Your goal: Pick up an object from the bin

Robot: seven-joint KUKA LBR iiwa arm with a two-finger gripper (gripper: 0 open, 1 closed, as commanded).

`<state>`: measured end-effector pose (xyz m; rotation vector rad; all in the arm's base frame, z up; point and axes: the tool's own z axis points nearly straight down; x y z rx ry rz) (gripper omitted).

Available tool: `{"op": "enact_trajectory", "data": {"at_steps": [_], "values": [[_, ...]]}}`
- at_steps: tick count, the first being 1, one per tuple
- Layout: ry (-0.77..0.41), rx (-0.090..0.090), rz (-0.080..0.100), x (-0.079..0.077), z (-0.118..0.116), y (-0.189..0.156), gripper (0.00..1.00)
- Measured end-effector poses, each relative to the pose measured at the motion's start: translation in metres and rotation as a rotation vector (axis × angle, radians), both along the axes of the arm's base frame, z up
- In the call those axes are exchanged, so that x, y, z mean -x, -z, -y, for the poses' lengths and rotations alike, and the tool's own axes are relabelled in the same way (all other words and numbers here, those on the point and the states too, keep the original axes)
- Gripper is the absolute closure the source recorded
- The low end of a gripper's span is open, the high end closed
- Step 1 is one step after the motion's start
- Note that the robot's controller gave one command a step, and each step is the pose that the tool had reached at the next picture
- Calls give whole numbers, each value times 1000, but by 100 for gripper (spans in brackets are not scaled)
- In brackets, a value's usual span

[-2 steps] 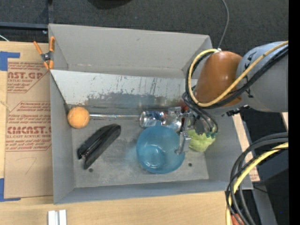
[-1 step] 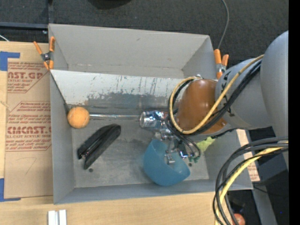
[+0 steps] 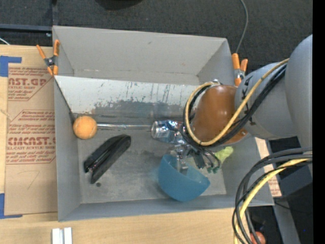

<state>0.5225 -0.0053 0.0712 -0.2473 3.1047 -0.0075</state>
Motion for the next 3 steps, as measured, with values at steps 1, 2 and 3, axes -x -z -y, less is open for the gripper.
{"op": "enact_trajectory", "data": {"at_steps": [1, 2, 3], "values": [[0, 0, 0, 0, 0, 0, 100], [0, 0, 0, 0, 0, 0, 100], [-40, 2, 2, 1, -1, 0, 100]]}}
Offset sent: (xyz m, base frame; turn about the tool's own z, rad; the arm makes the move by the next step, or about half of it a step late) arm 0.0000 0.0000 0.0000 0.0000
